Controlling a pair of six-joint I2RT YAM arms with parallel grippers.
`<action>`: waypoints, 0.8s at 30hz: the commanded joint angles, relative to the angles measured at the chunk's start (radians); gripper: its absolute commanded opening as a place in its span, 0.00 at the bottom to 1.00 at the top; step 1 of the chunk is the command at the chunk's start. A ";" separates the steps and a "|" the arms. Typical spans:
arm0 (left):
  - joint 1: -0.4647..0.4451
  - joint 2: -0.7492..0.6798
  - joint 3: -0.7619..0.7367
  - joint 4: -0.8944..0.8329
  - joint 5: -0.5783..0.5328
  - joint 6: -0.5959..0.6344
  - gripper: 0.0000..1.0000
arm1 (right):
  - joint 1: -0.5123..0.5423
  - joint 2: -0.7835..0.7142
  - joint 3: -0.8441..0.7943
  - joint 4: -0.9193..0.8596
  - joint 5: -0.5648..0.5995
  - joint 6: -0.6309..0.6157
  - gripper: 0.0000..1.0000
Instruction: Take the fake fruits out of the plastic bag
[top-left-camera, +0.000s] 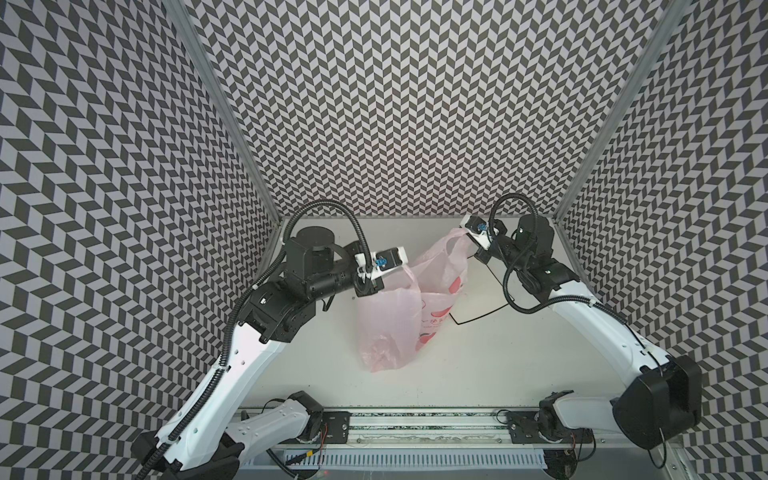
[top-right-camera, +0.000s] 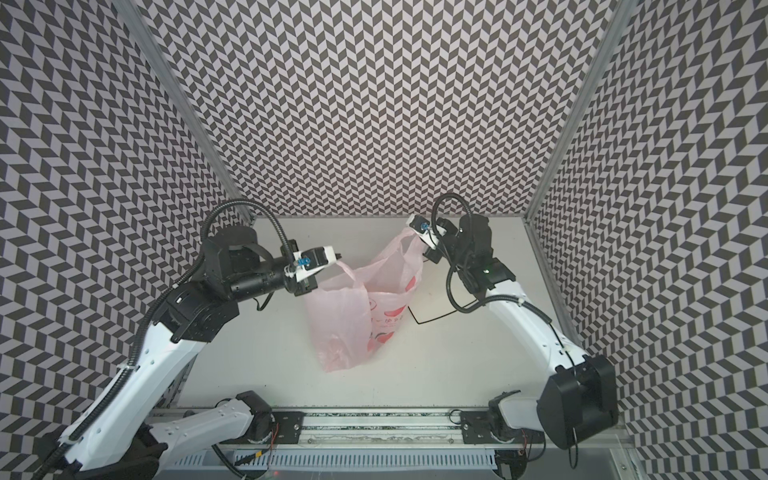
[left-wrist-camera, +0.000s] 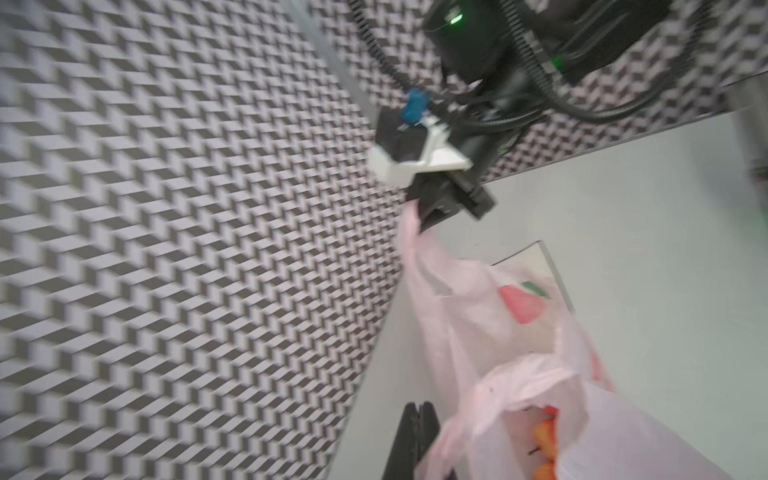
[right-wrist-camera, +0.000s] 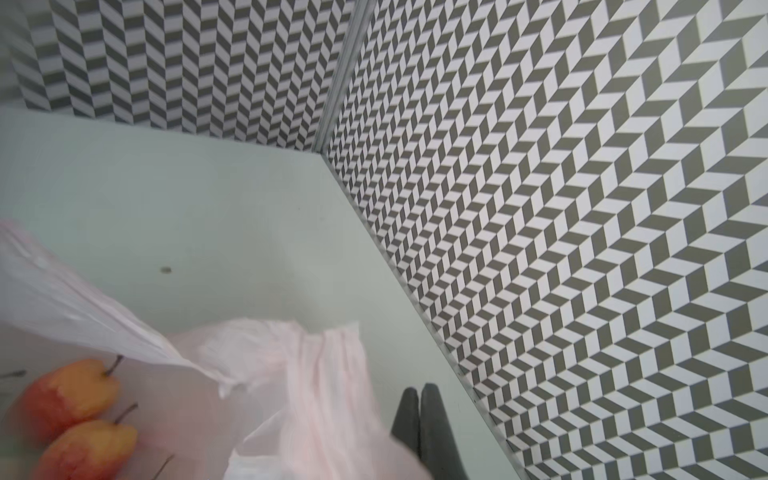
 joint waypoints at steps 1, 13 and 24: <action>0.150 0.006 -0.059 0.318 -0.081 0.034 0.00 | 0.061 0.052 0.096 0.163 0.193 0.280 0.00; 0.355 0.138 -0.063 0.577 0.092 0.053 0.07 | 0.099 0.196 0.275 0.184 0.219 0.744 0.00; 0.353 -0.020 -0.271 0.312 0.412 -0.201 1.00 | 0.111 0.181 0.156 0.143 0.181 0.793 0.00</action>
